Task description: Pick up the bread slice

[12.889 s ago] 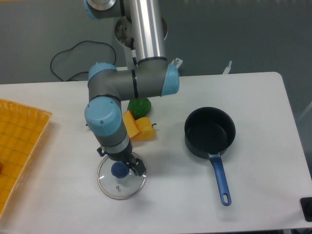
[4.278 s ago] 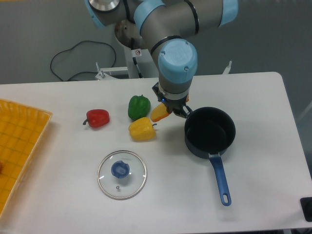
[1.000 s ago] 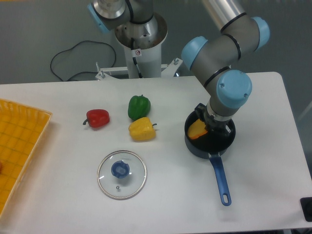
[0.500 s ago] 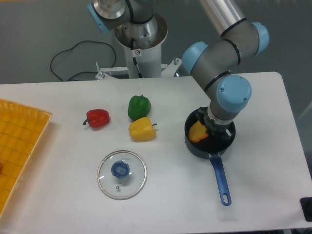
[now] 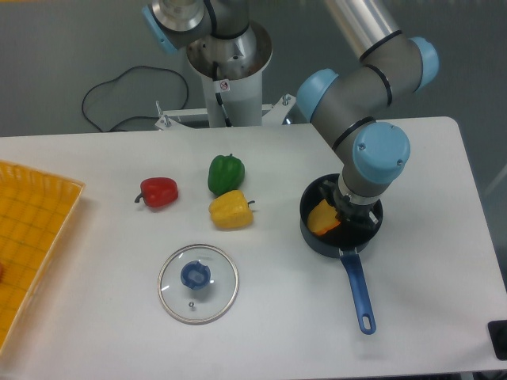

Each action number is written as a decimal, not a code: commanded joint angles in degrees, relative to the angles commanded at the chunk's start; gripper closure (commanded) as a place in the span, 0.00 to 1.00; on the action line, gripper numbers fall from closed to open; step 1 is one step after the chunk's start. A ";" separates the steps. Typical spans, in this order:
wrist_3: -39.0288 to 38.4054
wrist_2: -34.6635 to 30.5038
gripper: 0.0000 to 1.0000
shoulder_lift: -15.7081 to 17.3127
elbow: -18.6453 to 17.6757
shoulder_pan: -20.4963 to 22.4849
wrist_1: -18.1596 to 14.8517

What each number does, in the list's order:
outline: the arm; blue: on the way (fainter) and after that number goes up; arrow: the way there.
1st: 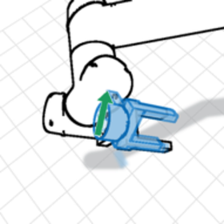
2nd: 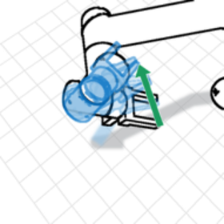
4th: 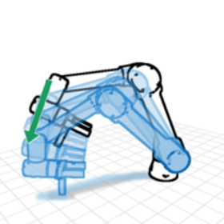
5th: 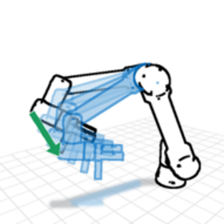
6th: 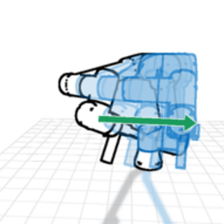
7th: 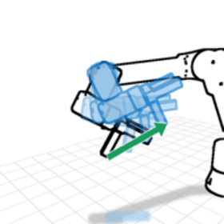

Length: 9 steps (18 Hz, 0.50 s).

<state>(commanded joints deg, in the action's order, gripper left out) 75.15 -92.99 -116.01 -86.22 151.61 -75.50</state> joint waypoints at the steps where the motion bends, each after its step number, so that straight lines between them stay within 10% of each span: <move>1: 0.00 0.09 1.00 0.00 0.00 0.00 0.00; 3: 0.09 0.09 0.96 -0.09 0.09 0.00 0.00; 5: 0.26 0.09 0.53 -0.35 0.26 0.00 0.87; 6: 0.26 0.00 0.14 -0.35 0.26 -0.09 1.92; 7: 0.26 -0.17 0.00 -0.35 0.26 -0.09 2.80; 9: 0.18 -0.18 0.00 -0.18 0.87 -0.09 2.81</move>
<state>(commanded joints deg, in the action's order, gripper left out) 75.32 -93.16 -116.19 -85.35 151.52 -72.69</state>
